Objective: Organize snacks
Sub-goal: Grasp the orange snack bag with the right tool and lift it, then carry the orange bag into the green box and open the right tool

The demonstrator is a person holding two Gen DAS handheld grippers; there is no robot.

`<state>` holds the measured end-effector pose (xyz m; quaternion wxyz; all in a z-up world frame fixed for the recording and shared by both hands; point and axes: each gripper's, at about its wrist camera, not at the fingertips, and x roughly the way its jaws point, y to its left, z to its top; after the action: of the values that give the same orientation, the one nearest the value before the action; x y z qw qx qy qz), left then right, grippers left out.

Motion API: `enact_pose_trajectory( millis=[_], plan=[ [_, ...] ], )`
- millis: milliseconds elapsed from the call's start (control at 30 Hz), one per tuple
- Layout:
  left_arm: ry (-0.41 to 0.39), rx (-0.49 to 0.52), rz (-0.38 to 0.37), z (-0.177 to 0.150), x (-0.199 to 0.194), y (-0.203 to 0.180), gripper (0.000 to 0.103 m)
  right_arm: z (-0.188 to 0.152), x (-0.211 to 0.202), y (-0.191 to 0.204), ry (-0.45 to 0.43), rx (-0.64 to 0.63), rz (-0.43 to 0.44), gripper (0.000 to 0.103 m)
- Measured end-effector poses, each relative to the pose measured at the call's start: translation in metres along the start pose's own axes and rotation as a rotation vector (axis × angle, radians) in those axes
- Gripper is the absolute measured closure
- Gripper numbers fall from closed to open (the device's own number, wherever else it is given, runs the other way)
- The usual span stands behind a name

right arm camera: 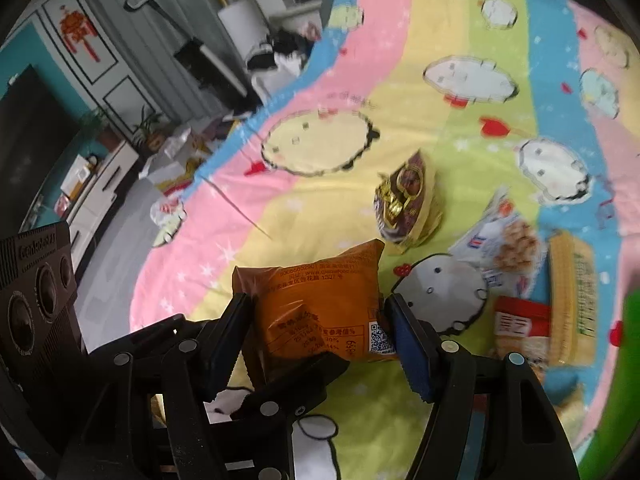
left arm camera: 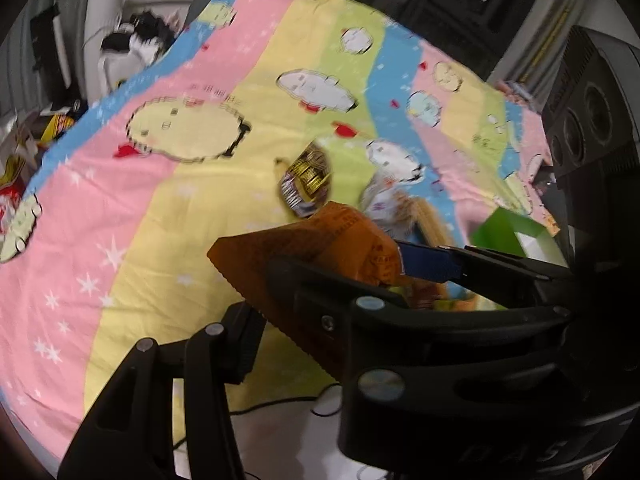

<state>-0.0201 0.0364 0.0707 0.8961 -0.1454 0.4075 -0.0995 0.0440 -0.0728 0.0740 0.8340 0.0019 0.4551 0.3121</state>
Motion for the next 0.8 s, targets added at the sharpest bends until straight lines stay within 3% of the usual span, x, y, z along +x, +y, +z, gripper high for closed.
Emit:
enact_pose_trajectory(
  millis=[300, 800],
  plan=[
    [-0.088, 0.085, -0.057, 0.000, -0.030, -0.041, 0.057, -0.014, -0.059, 0.010, -0.149, -0.004, -0.094, 0.032],
    [-0.190, 0.234, -0.119, 0.008, -0.064, -0.130, 0.057, -0.033, -0.154, -0.020, -0.345, 0.074, -0.146, 0.032]
  ],
)
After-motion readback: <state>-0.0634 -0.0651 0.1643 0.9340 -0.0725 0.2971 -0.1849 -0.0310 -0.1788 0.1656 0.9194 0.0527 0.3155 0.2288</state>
